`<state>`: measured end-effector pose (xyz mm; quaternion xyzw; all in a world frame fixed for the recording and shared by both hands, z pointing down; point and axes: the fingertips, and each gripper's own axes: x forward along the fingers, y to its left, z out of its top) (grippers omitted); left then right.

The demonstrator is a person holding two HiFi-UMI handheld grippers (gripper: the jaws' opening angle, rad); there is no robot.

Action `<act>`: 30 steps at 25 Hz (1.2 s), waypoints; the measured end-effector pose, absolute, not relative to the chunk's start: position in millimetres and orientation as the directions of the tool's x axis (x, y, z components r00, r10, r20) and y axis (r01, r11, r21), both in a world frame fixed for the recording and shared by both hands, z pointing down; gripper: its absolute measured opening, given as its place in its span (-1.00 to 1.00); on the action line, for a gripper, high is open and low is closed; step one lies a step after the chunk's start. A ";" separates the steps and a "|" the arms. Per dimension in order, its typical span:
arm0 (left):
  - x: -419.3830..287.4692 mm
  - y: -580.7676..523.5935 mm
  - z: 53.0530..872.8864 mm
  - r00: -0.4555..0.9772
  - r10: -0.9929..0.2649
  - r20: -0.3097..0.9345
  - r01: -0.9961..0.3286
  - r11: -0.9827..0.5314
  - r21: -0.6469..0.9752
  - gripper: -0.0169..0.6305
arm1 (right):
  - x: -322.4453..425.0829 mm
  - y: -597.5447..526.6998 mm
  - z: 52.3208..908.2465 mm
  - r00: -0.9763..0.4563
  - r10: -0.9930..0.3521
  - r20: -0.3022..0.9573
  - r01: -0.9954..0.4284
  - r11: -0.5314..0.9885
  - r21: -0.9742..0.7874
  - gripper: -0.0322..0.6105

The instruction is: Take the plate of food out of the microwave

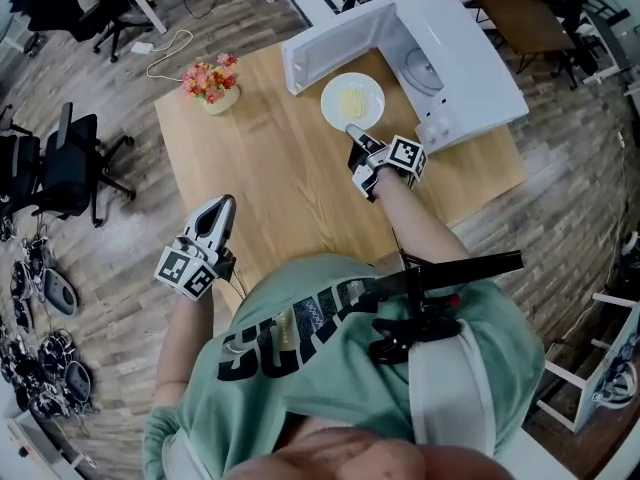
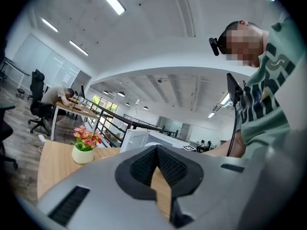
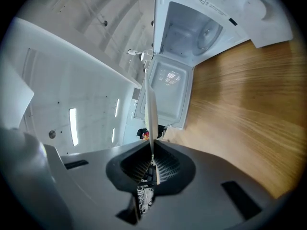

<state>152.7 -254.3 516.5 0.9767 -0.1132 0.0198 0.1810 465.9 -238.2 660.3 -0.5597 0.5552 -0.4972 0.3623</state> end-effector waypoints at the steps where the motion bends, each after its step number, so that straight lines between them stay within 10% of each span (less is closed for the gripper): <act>1: 144.2 -255.7 516.4 0.972 -0.224 0.078 -0.237 -0.907 0.348 -0.94 | 457.2 -238.2 658.0 -0.124 -0.980 0.156 -0.264 -0.119 -0.957 -0.84; 30: 32.8 -217.4 503.3 0.957 -0.273 0.097 -0.290 -0.903 0.317 -0.94 | 346.9 -187.8 575.8 -0.263 -0.965 -0.006 -0.228 0.068 -0.971 -0.84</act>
